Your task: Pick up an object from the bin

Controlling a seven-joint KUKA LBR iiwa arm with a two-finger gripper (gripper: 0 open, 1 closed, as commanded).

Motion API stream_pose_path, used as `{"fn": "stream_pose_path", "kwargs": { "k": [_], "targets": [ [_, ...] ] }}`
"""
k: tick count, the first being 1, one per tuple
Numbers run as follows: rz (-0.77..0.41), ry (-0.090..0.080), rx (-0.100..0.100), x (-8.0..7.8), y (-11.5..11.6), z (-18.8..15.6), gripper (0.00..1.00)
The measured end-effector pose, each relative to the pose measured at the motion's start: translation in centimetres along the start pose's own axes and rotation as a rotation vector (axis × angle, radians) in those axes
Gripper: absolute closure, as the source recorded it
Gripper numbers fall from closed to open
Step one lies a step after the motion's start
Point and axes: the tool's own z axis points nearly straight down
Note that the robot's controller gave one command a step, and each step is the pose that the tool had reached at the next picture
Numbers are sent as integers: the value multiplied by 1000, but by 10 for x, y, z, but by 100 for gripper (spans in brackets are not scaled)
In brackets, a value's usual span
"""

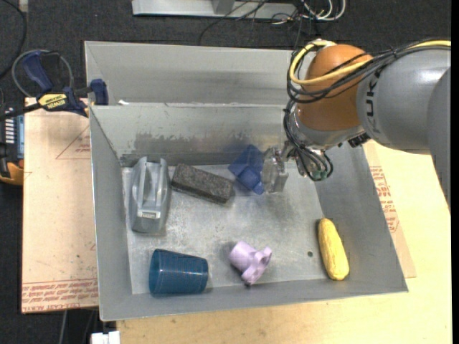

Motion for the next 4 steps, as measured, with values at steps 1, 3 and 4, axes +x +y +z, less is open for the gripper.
{"fn": "stream_pose_path", "kwargs": {
  "k": [1,3,4],
  "targets": [
    [-204,-1,-1,-10,25,39,100],
    [-20,-9,2,-1,30,36,100],
    [-134,-22,4,26,35,47,100]
  ]
}}
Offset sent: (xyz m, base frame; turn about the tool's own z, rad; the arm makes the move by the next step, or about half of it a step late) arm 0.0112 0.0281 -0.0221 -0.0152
